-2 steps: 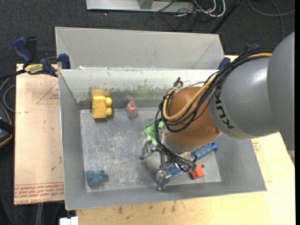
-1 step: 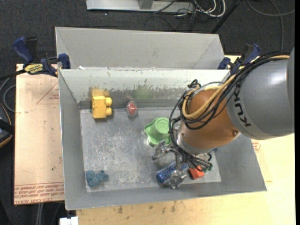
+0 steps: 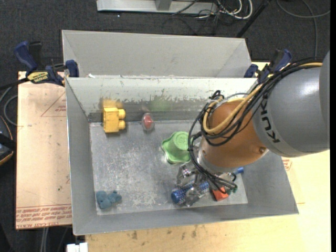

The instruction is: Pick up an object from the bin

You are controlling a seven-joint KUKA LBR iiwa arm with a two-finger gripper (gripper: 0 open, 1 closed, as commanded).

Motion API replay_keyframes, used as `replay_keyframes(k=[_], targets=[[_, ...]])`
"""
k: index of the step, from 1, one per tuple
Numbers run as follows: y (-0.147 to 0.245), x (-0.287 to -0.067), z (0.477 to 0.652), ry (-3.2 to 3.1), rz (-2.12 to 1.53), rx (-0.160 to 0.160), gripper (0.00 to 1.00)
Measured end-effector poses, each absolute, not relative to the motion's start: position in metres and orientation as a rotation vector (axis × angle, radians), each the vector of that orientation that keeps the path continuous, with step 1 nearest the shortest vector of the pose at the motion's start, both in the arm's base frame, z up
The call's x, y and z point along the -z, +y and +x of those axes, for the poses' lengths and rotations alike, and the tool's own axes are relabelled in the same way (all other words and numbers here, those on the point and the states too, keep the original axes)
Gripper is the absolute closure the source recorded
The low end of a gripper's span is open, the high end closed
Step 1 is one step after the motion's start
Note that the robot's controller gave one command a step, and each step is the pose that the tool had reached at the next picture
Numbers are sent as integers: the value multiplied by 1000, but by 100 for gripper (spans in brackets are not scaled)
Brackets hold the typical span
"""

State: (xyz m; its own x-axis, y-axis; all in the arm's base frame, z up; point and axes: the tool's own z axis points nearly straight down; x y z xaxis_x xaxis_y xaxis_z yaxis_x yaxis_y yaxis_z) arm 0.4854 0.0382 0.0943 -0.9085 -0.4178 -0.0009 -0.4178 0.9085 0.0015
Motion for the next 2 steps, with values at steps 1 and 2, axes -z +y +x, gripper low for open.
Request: replay_keyframes(k=[1, 2], targets=[[35, -199, 485, 3069, -632, 0, 100], [29, -262, 492, 2972, -1001, 0, 100]])
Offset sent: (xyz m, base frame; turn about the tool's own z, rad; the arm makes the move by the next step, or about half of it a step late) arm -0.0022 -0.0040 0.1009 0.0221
